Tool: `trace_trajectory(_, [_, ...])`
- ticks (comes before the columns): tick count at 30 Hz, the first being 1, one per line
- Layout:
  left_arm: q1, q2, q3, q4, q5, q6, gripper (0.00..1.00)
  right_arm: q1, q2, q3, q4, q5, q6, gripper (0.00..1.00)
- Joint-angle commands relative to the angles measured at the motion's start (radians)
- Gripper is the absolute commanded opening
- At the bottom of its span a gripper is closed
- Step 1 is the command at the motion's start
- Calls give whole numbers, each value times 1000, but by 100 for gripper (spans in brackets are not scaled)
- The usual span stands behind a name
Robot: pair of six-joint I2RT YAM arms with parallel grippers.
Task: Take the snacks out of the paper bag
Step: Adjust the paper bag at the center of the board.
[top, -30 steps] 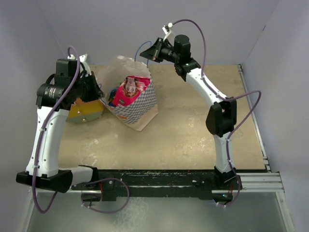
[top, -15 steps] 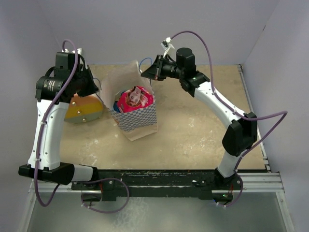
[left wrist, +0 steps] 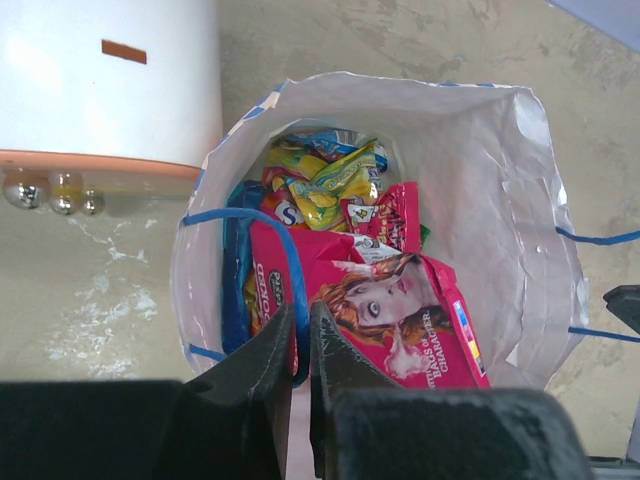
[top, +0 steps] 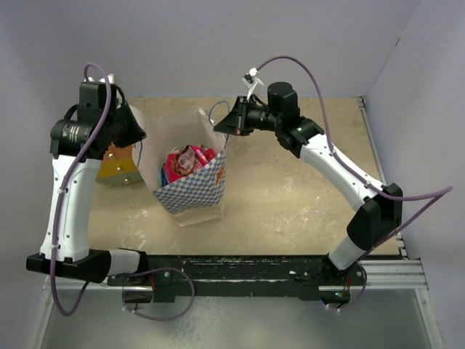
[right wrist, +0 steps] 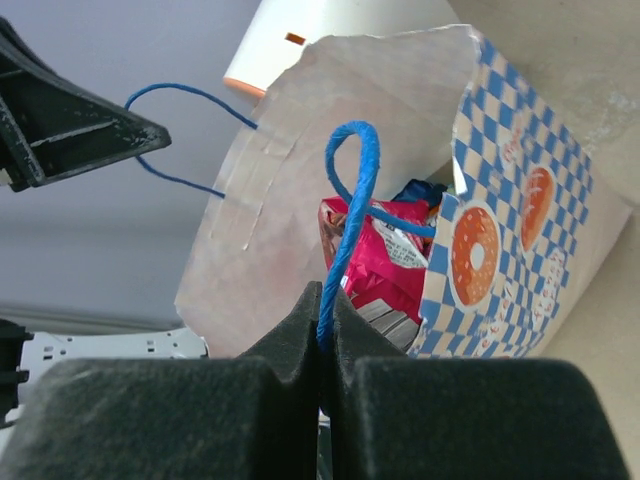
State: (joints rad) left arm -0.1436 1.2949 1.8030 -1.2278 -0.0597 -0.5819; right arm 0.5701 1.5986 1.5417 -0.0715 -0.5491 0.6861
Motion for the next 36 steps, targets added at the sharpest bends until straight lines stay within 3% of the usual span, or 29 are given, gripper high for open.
trace_trajectory(1, [7,-78,-95,106,38,-76,17,-7,-174,-47,87,96,-11,0])
trace_trajectory(3, [8,-63,-81,90,50,-85,19,-7,-207,-89,89,99,-12,0])
trace_trajectory(6, [7,-59,-31,45,37,-78,38,-7,-218,-103,63,88,-26,0])
trace_trajectory(14, [8,-116,-80,24,-71,-99,71,-7,-237,-113,55,93,-25,0])
trace_trajectory(18, [9,-86,-80,30,-59,-83,76,-8,-242,-105,32,98,-24,0])
trace_trajectory(25, [11,-41,-81,28,-106,-47,75,-8,-241,-97,4,97,-25,0])
trace_trajectory(28, [16,-24,-73,39,-107,-37,69,-8,-242,-97,-3,98,-27,0])
trace_trajectory(36, [41,20,5,69,-88,-17,17,-7,-215,-74,-37,84,-63,0])
